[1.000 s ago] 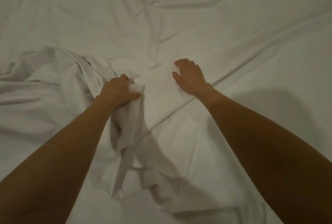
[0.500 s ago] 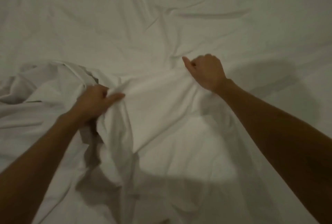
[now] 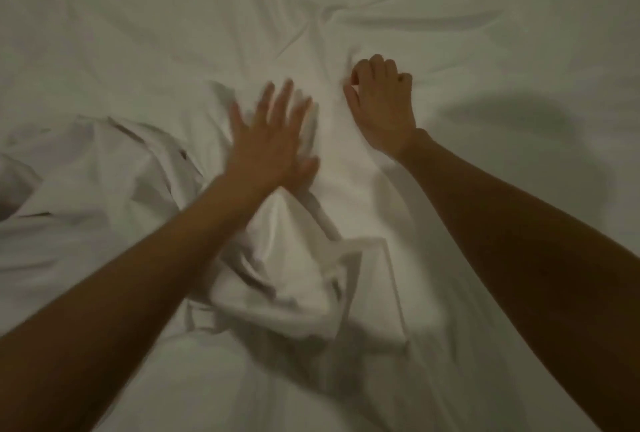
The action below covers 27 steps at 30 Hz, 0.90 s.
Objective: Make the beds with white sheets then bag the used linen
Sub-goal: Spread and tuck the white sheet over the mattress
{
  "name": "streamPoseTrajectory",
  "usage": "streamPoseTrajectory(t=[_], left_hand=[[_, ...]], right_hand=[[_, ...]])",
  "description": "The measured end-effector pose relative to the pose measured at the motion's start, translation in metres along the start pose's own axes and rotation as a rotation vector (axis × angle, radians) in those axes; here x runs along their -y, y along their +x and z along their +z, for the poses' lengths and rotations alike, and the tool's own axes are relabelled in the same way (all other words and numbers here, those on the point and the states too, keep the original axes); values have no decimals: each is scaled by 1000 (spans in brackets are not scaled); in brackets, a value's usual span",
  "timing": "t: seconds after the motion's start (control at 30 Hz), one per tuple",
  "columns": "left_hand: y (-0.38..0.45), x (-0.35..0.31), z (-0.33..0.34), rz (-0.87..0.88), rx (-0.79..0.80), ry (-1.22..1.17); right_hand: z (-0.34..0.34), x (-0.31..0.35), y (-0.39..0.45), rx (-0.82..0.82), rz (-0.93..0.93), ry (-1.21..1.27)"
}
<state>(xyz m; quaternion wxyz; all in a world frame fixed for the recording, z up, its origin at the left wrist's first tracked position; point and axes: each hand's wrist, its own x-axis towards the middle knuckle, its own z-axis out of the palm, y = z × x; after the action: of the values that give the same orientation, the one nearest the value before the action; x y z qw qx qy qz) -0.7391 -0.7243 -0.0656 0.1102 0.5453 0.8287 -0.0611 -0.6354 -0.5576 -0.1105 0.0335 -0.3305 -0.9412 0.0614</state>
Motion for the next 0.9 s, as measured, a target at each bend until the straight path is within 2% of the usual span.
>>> streamPoseTrajectory(t=[0.07, 0.17, 0.2, 0.3, 0.37, 0.43, 0.5, 0.53, 0.6, 0.63, 0.7, 0.77, 0.83, 0.87, 0.9], left_hand=[[-19, -1, 22, 99, 280, -31], [-33, 32, 37, 275, 218, -77], [-32, 41, 35, 305, 246, -66], [-15, 63, 23, 240, 359, -62], [-7, 58, 2, 133, 407, -90], [-16, 46, -27, -64, 397, -377], [-51, 42, -47, -217, 194, -724], [-76, 42, -55, -290, 5, -813], [-131, 55, -52, -544, -307, -845], [-154, 61, -45, -694, -360, -862], [-182, 63, -30, -1002, -243, -1083], [-185, 51, -16, -1184, 18, -1335], [-183, 37, -7, -1160, 196, -1499], [-185, 36, 1, -1138, 213, -1551], [-189, 43, 14, -1134, 129, -1589]], right_hand=[[-2, 0, -12, -35, 17, 88], [-1, 5, -47, 83, -41, 131], [2, 8, -64, 128, -90, 109], [9, 20, -111, 200, -164, 124], [1, 28, -130, 190, -72, 333], [-15, 39, -147, 286, 75, 661], [-31, 52, -169, 383, 174, 968], [-39, 59, -182, 388, 175, 1071], [-53, 74, -207, 379, 116, 1160], [-58, 82, -217, 393, 84, 1161], [-68, 98, -233, 429, 78, 1145], [-76, 115, -245, 441, 99, 1123], [-81, 136, -260, 453, 95, 1067], [-83, 147, -269, 468, 84, 1046], [-84, 158, -279, 471, 66, 1020]])
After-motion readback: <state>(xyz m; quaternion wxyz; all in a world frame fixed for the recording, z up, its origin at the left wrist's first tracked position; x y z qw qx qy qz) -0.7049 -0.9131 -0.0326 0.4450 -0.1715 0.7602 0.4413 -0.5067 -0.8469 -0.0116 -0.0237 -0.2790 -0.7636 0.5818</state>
